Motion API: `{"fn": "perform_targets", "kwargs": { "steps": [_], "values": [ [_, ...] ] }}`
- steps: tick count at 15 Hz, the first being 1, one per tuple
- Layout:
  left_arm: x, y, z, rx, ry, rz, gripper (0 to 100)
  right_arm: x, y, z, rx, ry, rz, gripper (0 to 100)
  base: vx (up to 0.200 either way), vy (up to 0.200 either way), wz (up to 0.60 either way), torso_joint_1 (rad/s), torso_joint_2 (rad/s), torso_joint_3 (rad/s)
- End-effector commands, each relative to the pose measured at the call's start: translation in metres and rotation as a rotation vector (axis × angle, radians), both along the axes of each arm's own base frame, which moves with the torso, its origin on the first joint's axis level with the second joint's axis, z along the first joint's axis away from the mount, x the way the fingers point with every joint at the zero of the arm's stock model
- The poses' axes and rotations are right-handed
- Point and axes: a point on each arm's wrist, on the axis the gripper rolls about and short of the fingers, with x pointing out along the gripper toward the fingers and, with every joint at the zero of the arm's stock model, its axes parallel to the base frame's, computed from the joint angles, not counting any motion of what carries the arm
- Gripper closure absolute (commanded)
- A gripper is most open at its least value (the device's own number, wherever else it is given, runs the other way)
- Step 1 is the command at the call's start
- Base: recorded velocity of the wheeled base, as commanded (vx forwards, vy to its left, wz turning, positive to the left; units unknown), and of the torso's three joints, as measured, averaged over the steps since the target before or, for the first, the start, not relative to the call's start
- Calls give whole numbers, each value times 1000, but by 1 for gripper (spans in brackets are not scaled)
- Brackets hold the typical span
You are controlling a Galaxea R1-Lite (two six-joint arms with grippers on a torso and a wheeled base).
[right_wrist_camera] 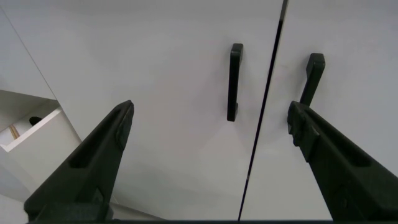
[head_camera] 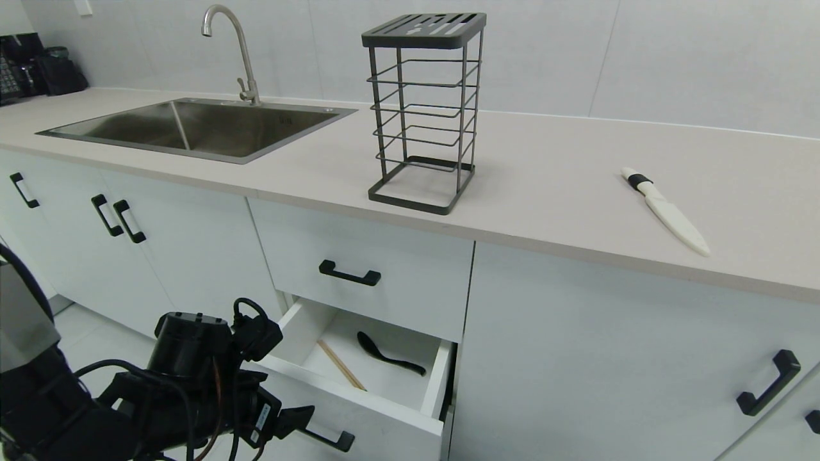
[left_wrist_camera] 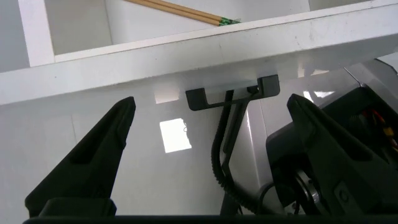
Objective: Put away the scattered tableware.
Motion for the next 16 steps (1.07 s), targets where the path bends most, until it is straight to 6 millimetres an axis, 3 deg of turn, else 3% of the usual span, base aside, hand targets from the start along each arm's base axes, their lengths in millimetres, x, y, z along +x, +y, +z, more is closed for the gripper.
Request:
{"fn": "perform_targets", "kwargs": {
  "steps": [1, 10, 16],
  "values": [
    [0, 0, 2, -5, -13, 0, 0, 0, 0, 0, 0, 3, 0, 0, 0, 0, 0, 0, 0, 0],
    [4, -1, -2, -13, -15, 6, 0, 0, 0, 0, 0, 3, 0, 0, 0, 0, 0, 0, 0, 0],
    [18, -8, -17, -23, 4, 13, 0, 0, 0, 0, 0, 3, 0, 0, 0, 0, 0, 0, 0, 0]
  ]
}}
